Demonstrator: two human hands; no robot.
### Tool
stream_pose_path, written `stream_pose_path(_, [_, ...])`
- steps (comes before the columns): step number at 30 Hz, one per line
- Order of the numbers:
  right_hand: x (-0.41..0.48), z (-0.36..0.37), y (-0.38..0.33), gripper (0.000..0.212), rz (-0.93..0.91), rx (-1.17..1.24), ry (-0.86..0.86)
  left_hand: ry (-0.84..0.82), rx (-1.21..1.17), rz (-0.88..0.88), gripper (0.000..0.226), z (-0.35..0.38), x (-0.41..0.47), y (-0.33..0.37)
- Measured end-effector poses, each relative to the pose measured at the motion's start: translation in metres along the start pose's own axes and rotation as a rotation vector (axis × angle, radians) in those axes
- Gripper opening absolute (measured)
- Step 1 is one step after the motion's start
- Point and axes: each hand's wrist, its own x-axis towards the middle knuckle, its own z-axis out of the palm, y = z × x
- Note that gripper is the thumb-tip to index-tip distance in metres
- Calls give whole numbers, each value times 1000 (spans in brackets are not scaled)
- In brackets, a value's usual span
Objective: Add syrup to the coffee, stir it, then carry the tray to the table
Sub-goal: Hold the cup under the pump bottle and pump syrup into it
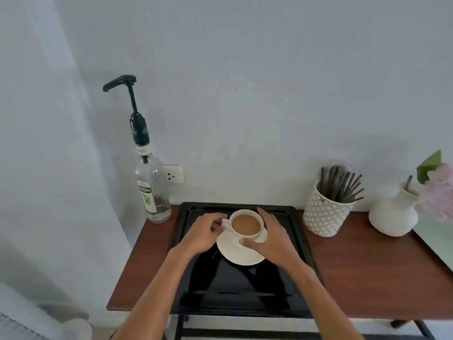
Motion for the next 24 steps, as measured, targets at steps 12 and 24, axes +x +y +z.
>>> stream_pose_path(12, [22,14,26,78,35,242,15,99,-305,2,21,10,22,-25])
stream_pose_path(24, [19,-2,31,86,24,202,-77,113,-664,-29,17,23,4,-28])
